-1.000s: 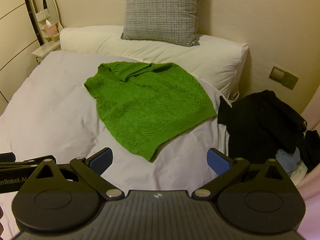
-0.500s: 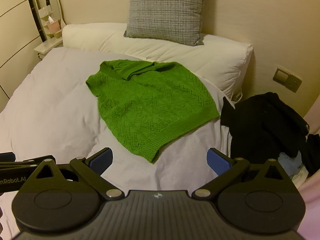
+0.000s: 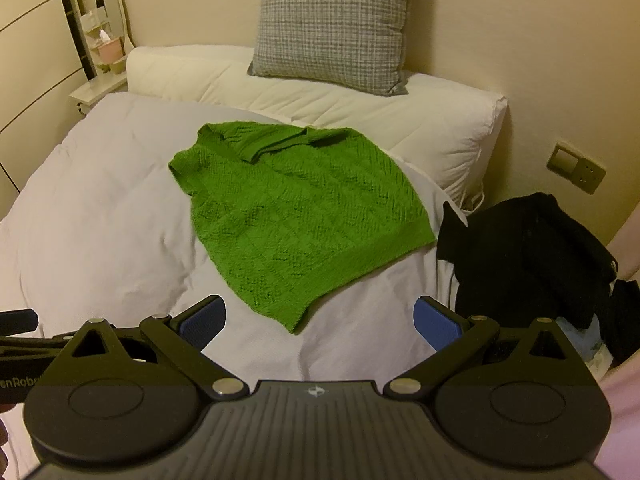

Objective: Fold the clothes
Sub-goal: 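Approach the green knit vest on the bed with both grippers open, then grasp the vest hem with the left gripper while the right gripper grasps the hem, then lift the vest with both grippers and carry it onto the open bed area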

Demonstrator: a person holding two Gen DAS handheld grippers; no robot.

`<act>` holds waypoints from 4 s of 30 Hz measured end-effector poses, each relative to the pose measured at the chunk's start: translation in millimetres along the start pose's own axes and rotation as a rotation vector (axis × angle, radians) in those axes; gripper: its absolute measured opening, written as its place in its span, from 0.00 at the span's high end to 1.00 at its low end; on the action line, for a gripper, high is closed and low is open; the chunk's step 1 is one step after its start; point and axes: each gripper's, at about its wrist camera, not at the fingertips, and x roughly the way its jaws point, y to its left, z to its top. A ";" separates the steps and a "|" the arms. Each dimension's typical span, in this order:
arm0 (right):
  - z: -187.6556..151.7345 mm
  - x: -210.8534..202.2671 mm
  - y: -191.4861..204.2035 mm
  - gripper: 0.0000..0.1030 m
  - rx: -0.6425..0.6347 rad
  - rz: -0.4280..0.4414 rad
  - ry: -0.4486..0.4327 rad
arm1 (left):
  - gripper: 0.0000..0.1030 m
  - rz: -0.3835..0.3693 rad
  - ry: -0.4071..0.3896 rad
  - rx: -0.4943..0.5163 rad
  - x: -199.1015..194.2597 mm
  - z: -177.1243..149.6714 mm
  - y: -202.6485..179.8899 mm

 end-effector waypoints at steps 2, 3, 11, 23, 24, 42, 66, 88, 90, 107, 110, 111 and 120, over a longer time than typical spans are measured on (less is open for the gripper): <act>3.1 4.2 -2.9 0.00 -0.006 0.004 0.005 | 0.01 -0.008 0.009 -0.008 4.1 1.7 -1.9; 4.7 6.3 -4.3 0.00 -0.009 0.006 0.008 | 0.01 -0.011 0.014 -0.013 6.1 2.3 -2.6; 17.0 31.5 -17.7 0.00 -0.063 0.060 0.035 | 0.01 -0.010 0.058 -0.053 32.9 11.7 -14.4; 44.0 118.7 -72.1 0.00 -0.219 0.033 0.072 | 0.01 0.030 0.138 -0.166 114.3 34.9 -55.7; 46.2 126.0 -76.7 0.00 -0.232 0.031 0.075 | 0.01 0.032 0.158 -0.179 125.0 35.7 -58.4; 66.5 285.7 -132.5 0.03 -0.329 0.137 0.300 | 0.05 0.015 0.340 -0.573 264.1 13.8 -29.3; 190.0 412.2 -29.1 0.03 -0.661 0.119 -0.025 | 0.07 0.031 0.255 -0.780 376.9 77.8 51.1; 204.0 352.4 -10.3 0.88 -0.754 0.328 -0.162 | 0.91 -0.016 -0.065 -0.601 274.6 130.4 19.2; 202.3 320.3 -3.4 0.88 -0.747 0.382 -0.214 | 0.91 -0.009 -0.129 -0.597 245.1 128.7 18.1; 129.3 94.6 121.4 0.96 -0.713 1.064 -0.148 | 0.91 0.408 -0.540 -0.914 -96.7 -94.4 61.1; 95.3 54.5 169.8 1.00 -0.741 1.165 -0.135 | 0.91 0.494 -0.554 -0.968 -149.6 -150.2 81.1; 84.8 39.9 189.1 1.00 -0.757 1.186 -0.136 | 0.91 0.519 -0.554 -0.987 -164.4 -170.1 91.1; -75.5 1.2 341.6 0.83 -0.846 1.044 0.120 | 1.00 0.618 -0.365 -1.013 -223.4 -322.5 237.1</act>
